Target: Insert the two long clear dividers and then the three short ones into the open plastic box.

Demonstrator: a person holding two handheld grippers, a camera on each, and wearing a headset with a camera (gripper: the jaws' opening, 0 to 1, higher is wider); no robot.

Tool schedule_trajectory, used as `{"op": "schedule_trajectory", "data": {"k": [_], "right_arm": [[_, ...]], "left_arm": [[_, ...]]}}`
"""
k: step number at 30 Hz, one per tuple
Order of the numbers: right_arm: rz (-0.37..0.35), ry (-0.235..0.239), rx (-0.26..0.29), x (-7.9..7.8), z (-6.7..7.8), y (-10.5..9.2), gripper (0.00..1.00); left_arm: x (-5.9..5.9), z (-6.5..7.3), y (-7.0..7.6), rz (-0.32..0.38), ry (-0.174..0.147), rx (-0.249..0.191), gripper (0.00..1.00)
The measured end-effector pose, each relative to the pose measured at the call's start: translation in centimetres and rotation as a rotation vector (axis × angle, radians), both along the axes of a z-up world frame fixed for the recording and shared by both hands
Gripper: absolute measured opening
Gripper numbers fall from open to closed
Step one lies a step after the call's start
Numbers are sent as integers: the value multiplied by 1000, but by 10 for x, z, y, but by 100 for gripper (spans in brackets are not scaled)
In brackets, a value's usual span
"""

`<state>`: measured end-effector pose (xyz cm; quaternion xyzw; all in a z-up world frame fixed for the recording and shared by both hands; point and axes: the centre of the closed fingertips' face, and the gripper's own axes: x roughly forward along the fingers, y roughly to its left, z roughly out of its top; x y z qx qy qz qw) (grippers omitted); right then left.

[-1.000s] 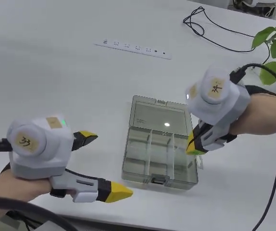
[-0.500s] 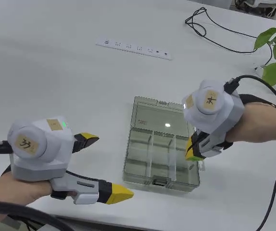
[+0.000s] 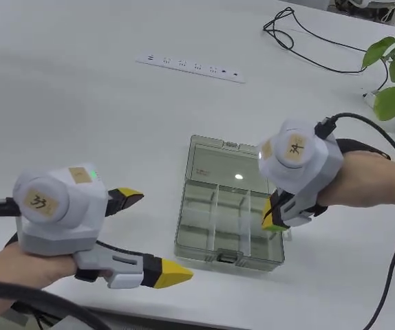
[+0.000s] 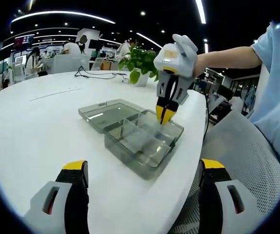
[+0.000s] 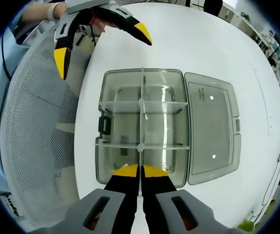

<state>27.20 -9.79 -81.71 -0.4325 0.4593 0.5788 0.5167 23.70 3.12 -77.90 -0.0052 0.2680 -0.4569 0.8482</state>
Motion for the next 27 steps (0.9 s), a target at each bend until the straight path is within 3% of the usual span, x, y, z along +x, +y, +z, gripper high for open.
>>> {"op": "schedule_trajectory", "data": {"k": [19, 20, 21, 23, 24, 27], "right_arm": [[7, -55, 19, 0, -11, -1, 2], [18, -52, 23, -3, -13, -2, 5], [31, -44, 35, -6, -13, 0, 14], [44, -73, 67, -6, -11, 2, 30], [43, -77, 67, -7, -10, 0, 33], [-23, -97, 147, -4, 2, 1, 42]], "left_arm": [[2, 5, -1, -4, -17, -1, 95], [2, 5, -1, -3, -19, 0, 95], [2, 6, 0, -3, -20, 0, 95], [2, 7, 1, -1, -23, 1, 95], [2, 7, 1, 0, -23, 1, 95], [3, 7, 3, 3, -23, 3, 95]]}}
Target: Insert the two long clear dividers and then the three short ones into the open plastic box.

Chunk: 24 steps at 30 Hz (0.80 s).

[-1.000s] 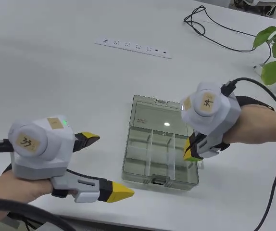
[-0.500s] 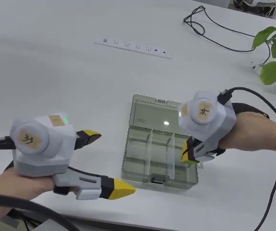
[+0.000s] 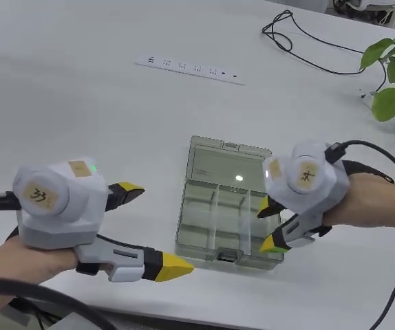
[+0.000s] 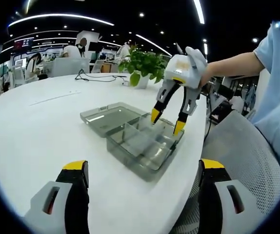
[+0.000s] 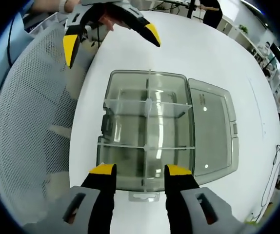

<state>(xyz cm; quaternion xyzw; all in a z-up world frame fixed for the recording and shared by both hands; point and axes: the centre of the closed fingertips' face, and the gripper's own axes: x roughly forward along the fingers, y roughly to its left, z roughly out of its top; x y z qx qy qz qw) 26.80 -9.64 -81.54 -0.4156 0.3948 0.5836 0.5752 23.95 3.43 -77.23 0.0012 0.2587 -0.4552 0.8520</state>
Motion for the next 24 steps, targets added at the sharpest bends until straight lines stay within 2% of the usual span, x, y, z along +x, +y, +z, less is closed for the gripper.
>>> {"op": "schedule_trajectory", "data": {"k": [4, 7, 14, 16, 19, 21, 24], "right_arm": [[-93, 9, 116, 1, 17, -1, 59], [-168, -20, 187, 3, 28, -9, 69], [-289, -66, 265, -6, 35, -33, 91], [-332, -79, 307, -9, 38, -38, 97], [-397, -74, 347, -15, 40, -47, 100], [-423, -80, 369, -19, 41, -54, 100], [-508, -89, 438, -24, 46, -61, 100]], "left_arm": [[-1, -1, 1, 0, 2, 3, 95], [0, -1, 3, 3, 2, 1, 95], [2, 4, 3, 8, -16, -3, 97], [3, 7, 4, 17, -20, -6, 97], [4, 8, 5, 23, -32, -2, 96], [5, 10, 7, 27, -53, 11, 95], [3, 13, 8, 39, -67, 13, 98]]}}
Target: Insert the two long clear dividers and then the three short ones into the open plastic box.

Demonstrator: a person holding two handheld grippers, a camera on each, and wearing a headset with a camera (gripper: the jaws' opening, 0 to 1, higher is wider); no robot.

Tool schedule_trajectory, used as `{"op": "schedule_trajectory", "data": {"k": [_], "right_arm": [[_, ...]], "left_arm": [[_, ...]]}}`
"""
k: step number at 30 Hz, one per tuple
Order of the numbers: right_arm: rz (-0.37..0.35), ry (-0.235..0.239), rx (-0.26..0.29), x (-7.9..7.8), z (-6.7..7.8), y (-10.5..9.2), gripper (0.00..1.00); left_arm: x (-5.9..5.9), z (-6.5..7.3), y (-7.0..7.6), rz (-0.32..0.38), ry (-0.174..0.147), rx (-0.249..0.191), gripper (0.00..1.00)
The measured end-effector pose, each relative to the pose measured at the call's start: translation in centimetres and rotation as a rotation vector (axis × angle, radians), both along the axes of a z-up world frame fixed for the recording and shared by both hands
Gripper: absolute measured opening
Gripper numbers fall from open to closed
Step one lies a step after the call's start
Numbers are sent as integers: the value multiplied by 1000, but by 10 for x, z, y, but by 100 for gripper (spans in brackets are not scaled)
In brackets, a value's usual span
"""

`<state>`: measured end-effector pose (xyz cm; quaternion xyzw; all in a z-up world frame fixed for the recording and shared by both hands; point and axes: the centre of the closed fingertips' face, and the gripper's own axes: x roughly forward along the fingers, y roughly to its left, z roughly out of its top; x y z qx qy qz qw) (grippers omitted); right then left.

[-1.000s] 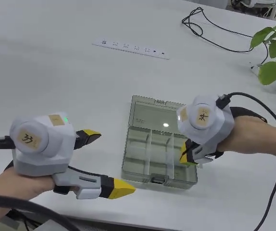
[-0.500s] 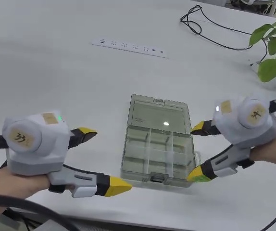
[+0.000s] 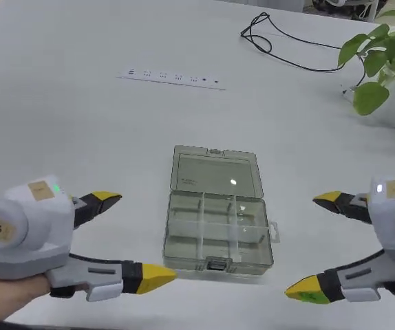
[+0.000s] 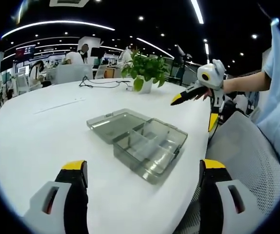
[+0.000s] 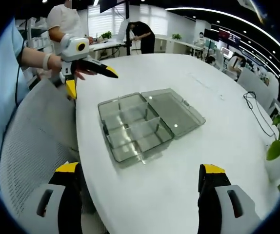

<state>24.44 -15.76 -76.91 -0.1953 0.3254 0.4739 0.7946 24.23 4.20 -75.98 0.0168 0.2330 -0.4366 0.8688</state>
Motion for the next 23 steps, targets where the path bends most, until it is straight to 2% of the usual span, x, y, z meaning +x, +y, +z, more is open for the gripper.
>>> {"op": "schedule_trajectory", "data": {"k": [2, 4, 5, 6, 7, 9, 11, 14, 17, 21, 23], "right_arm": [[-66, 3, 60, -1, 4, -4, 100], [-119, -24, 114, 2, 9, -6, 100], [-145, -36, 146, 3, 12, -7, 100], [-174, -37, 172, 4, 14, -8, 100], [-207, -19, 204, 3, 13, -8, 100], [-240, 43, 249, -3, 12, -3, 100], [-259, -2, 297, 1, 19, 0, 100], [-288, 9, 308, -4, 20, -2, 100], [-309, 14, 313, -8, 21, -4, 100], [-338, 12, 288, -11, 23, -9, 100], [-374, 12, 298, -10, 27, -10, 100]], "left_arm": [[-2, 1, 1, 10, 5, 4, 99], [-4, 4, 2, 29, 2, 9, 100], [-4, 8, 2, 43, -4, -5, 100], [-4, 11, 0, 45, -13, -20, 100], [-5, 18, -5, 20, -46, -51, 100], [-8, 18, -6, 18, -42, -34, 100], [-9, 18, -7, 1, -55, 7, 100], [-5, 19, -6, 20, -62, 7, 100], [0, 20, -3, 43, -54, -3, 100], [4, 21, 1, 45, -53, -16, 100], [4, 19, 2, 30, -50, -16, 100]]}}
